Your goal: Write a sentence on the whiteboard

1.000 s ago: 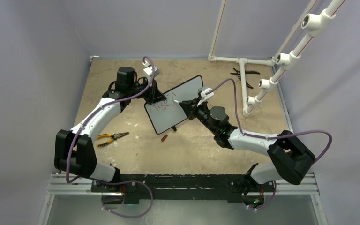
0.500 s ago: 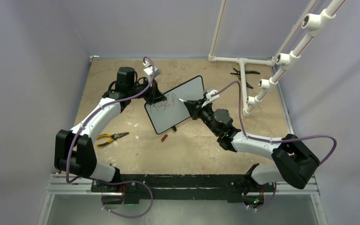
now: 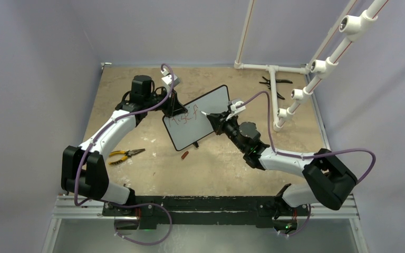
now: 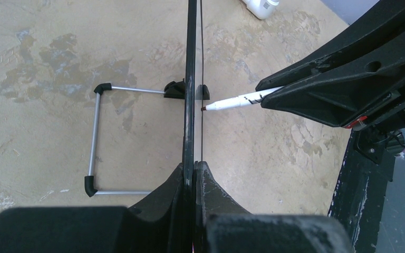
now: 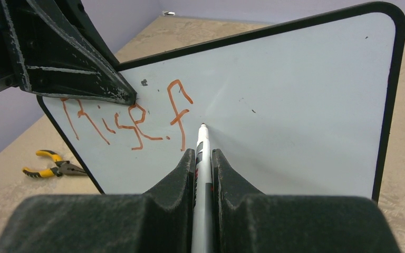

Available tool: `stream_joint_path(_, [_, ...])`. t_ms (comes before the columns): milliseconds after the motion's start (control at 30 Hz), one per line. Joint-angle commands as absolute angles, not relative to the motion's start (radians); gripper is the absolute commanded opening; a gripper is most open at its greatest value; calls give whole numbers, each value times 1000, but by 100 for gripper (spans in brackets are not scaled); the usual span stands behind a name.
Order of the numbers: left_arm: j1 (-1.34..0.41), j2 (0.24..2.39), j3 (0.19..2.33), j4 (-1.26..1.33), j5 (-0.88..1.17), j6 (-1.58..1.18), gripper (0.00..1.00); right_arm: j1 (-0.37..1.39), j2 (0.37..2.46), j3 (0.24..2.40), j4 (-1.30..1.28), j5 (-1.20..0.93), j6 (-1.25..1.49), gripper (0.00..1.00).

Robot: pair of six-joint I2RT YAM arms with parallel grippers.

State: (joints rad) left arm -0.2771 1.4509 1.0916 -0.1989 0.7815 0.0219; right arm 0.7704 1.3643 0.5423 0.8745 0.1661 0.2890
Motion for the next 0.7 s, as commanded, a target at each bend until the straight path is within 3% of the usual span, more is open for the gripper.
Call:
stream_joint_path(0, [-284, 1456, 1075, -242, 764, 43, 0, 757, 1378, 601, 907, 181, 283, 0])
stream_joint_path(667, [-284, 1456, 1075, -240, 765, 43, 0, 756, 1396, 584, 877, 92, 241, 0])
